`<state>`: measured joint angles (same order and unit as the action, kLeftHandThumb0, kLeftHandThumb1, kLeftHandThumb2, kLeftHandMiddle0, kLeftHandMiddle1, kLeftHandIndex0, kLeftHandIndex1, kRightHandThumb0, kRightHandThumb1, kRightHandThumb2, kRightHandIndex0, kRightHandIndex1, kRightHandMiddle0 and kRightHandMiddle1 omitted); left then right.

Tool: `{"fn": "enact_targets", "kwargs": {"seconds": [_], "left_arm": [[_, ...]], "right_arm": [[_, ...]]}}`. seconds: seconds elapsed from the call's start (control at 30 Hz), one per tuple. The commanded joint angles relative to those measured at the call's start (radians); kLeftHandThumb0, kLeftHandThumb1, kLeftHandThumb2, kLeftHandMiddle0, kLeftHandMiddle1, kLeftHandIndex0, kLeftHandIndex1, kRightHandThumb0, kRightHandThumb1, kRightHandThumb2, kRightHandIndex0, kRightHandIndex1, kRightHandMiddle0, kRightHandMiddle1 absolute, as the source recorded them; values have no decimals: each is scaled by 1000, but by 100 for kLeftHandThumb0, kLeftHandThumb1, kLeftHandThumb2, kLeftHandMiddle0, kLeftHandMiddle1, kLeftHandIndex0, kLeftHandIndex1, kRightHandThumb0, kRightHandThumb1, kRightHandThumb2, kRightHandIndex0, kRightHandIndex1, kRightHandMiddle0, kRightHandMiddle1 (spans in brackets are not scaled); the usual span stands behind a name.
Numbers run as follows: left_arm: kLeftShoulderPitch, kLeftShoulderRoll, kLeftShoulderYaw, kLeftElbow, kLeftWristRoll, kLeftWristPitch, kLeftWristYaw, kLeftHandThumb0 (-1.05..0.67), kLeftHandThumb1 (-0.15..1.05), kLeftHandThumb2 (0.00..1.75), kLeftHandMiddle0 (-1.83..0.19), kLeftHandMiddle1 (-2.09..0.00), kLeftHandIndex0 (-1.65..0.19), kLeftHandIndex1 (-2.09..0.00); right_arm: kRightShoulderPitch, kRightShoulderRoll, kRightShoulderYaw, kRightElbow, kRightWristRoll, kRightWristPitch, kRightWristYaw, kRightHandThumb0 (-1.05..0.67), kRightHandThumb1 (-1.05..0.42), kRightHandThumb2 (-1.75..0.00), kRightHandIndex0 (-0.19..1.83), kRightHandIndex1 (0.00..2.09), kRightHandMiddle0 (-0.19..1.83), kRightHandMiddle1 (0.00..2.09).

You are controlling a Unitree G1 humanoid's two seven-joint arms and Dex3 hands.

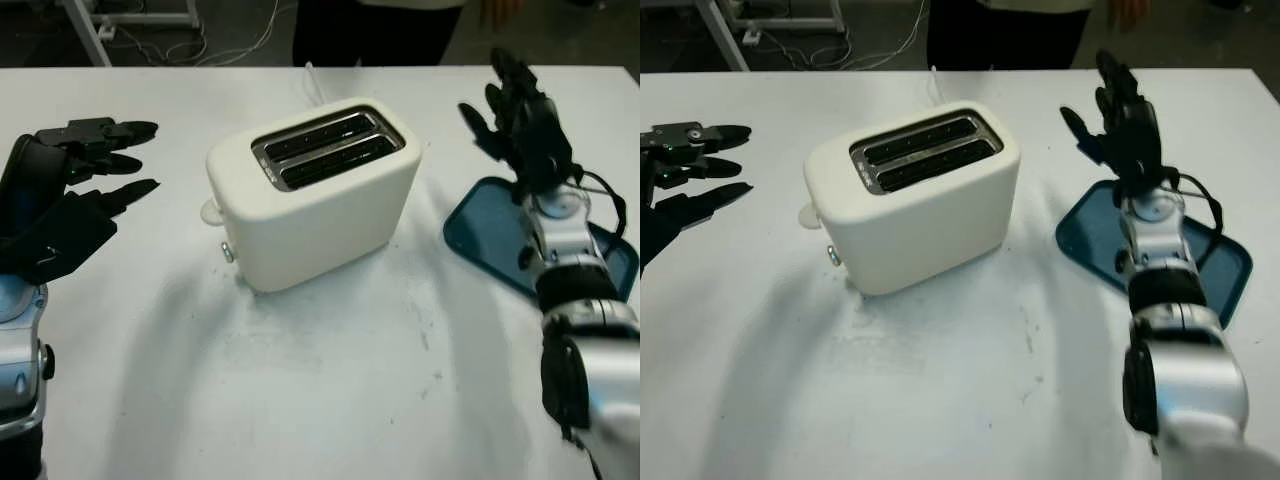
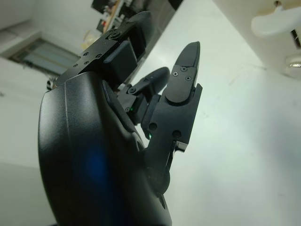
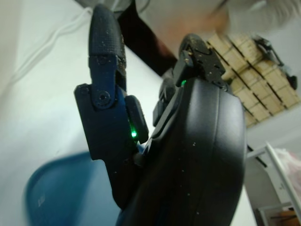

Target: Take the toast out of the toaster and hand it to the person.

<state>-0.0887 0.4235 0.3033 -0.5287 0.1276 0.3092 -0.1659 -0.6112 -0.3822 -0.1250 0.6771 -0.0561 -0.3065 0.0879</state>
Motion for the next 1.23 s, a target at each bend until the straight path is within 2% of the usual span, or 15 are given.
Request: {"fn": "enact_targets", "kwargs": {"seconds": [0.0, 0.07, 0.17, 0.27, 0.47, 0.67, 0.93, 1.03, 1.2], "left_arm": [[47, -49, 15, -51, -14, -26, 33, -25, 91, 2, -68, -60, -81, 0], [91, -108, 17, -87, -32, -42, 65, -22, 92, 6, -61, -66, -77, 0], [150, -189, 15, -113, -40, -76, 115, -28, 92, 11, -52, -73, -72, 0], [202, -255, 1, -130, -26, -101, 164, -32, 92, 16, -46, -75, -68, 0], [292, -358, -77, -74, 14, -204, 241, -31, 92, 20, -36, -74, -59, 0], [368, -440, -169, -95, 18, -205, 269, -31, 92, 28, -28, -69, -50, 0], [434, -501, -226, -129, 17, -175, 291, -31, 92, 29, -23, -60, -43, -1], [443, -477, -238, -89, 9, -244, 273, -27, 92, 32, -24, -56, -42, -1], [437, -488, -265, -90, 33, -230, 292, -34, 92, 27, -27, -58, -45, -3]], "right_arm": [[105, 37, 15, -135, 12, 3, 2, -87, -92, -44, 28, 10, 27, 7], [221, 79, 29, -299, 37, 15, 15, -75, -92, -52, 32, 13, 32, 8], [377, 153, 52, -532, 103, 63, 36, -76, -92, -59, 31, 14, 33, 7], [492, 209, 77, -662, 143, 57, 50, -74, -92, -62, 29, 15, 33, 5], [659, 296, 144, -841, 163, 61, 50, -69, -92, -62, 32, 15, 36, 5], [752, 362, 167, -947, 245, 108, 47, -66, -92, -60, 26, 11, 31, 1], [802, 396, 188, -973, 165, 178, -35, -60, -92, -64, 21, 9, 26, 0], [807, 393, 191, -962, 138, 182, -47, -57, -92, -67, 21, 9, 24, 0], [776, 386, 178, -942, 88, 234, -78, -65, -92, -64, 22, 11, 26, 1]]}}
